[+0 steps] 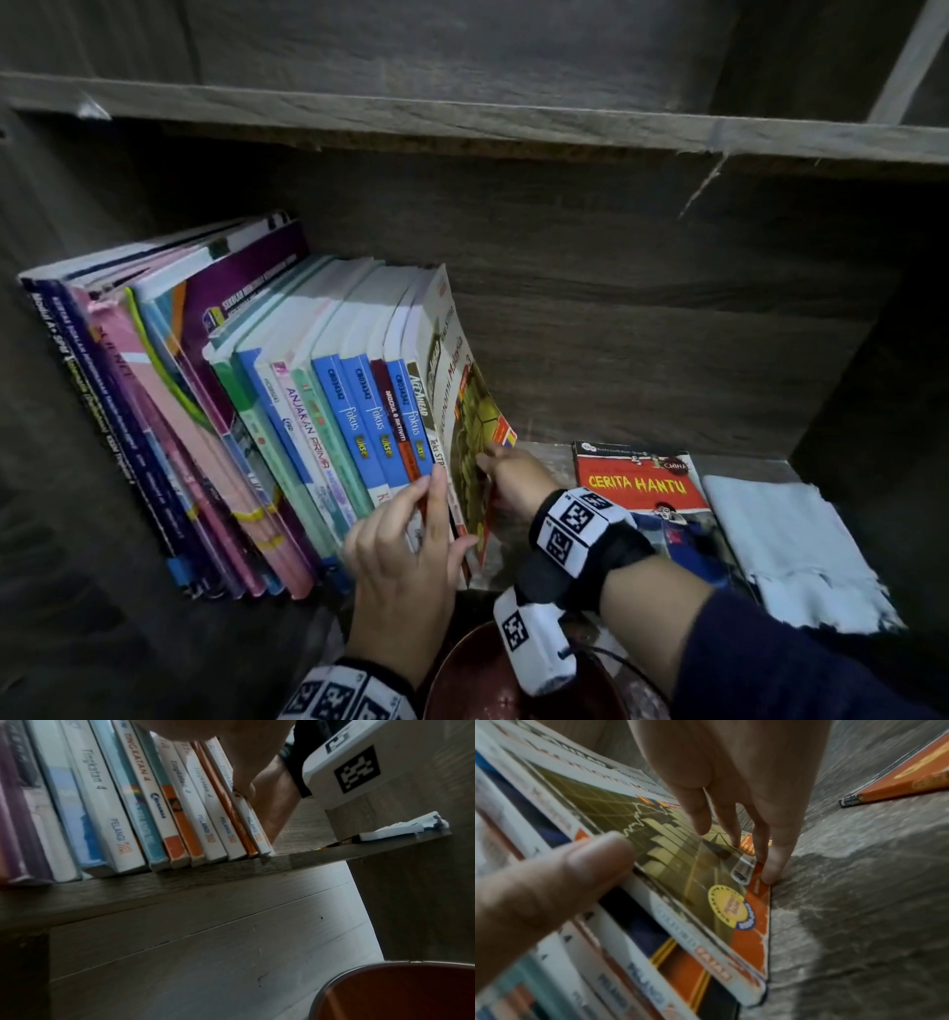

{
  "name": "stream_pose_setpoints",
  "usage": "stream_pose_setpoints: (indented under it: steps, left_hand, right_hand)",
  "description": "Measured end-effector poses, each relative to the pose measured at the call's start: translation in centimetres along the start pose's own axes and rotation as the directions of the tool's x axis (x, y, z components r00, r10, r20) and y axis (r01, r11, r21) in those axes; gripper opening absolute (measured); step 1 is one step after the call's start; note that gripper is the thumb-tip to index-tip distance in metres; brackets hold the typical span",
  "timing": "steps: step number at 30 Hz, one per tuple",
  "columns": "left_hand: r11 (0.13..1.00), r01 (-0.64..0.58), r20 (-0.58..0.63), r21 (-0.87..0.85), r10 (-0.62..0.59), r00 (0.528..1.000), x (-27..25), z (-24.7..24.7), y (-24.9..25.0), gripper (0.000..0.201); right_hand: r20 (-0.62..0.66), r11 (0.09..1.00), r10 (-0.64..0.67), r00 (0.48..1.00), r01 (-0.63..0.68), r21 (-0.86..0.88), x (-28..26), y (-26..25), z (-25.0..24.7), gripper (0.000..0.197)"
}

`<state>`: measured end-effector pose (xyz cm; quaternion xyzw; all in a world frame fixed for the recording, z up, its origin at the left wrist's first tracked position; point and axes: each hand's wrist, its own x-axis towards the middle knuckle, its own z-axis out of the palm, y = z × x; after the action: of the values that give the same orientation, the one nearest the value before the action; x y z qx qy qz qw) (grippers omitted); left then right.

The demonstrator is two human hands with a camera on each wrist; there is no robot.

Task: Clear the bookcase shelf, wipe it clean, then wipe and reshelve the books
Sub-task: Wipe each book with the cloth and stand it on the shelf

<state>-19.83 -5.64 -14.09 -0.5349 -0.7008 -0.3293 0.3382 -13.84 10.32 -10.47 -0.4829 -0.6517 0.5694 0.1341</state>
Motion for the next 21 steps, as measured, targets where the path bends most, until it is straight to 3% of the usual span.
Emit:
stream_pose_setpoints:
  steps: [6, 8, 10, 11, 13, 15, 17, 19, 21]
  left_hand:
    - [0.999, -0.006, -0.012, 0.041, 0.006, 1.0, 0.4, -0.3, 0.7, 0.091]
    - [1.0, 0.009, -0.022, 0.021, -0.008, 1.0, 0.8, -0.6, 1.3, 0.08]
    - [0.999, 0.013, -0.062, -0.031, -0.015, 0.998, 0.8, -0.9, 2.3, 0.067]
    - [0.997, 0.0, -0.077, -0.079, -0.006, 0.997, 0.7, -1.0, 3.0, 0.061]
    - [0.975, -0.058, -0.055, -0.213, 0.047, 0.997, 0.2, -1.0, 4.5, 0.052]
    - [0.928, -0.122, 0.052, -0.353, 0.15, 0.987, -0.2, -0.5, 5.7, 0.047]
    - [0.884, -0.145, 0.195, -0.445, 0.254, 0.947, -0.8, 0.7, 6.6, 0.043]
    - [0.89, -0.089, 0.389, -0.447, 0.283, 0.877, -1.5, 2.2, 7.2, 0.045]
    - [0.925, 0.02, 0.584, -0.379, 0.222, 0.781, -1.7, 3.7, 7.8, 0.053]
  right_hand:
    - [0.068, 0.998, -0.065, 0.996, 0.063, 0.029, -0.2, 0.7, -0.2, 0.063]
    - [0.087, 0.992, -0.072, 0.994, 0.063, 0.105, -1.0, 1.3, -1.1, 0.055]
    - [-0.011, 0.985, -0.085, 0.996, 0.085, 0.15, -2.4, 2.0, -2.6, 0.028]
    - [-0.116, 0.989, -0.105, 0.988, 0.116, 0.092, -3.2, 2.5, -3.7, 0.021]
    - [-0.332, 0.975, -0.163, 0.929, 0.1, -0.2, -5.0, 3.8, -6.9, 0.017]
    - [-0.483, 0.875, -0.215, 0.848, -0.052, -0.481, -6.8, 5.3, -10.9, 0.018]
    - [-0.584, 0.749, -0.221, 0.781, -0.248, -0.615, -8.1, 7.3, -14.9, 0.031]
    - [-0.67, 0.637, -0.175, 0.721, -0.436, -0.636, -9.0, 9.1, -17.8, 0.041]
    - [-0.701, 0.56, -0.088, 0.708, -0.547, -0.622, -9.5, 11.0, -19.1, 0.049]
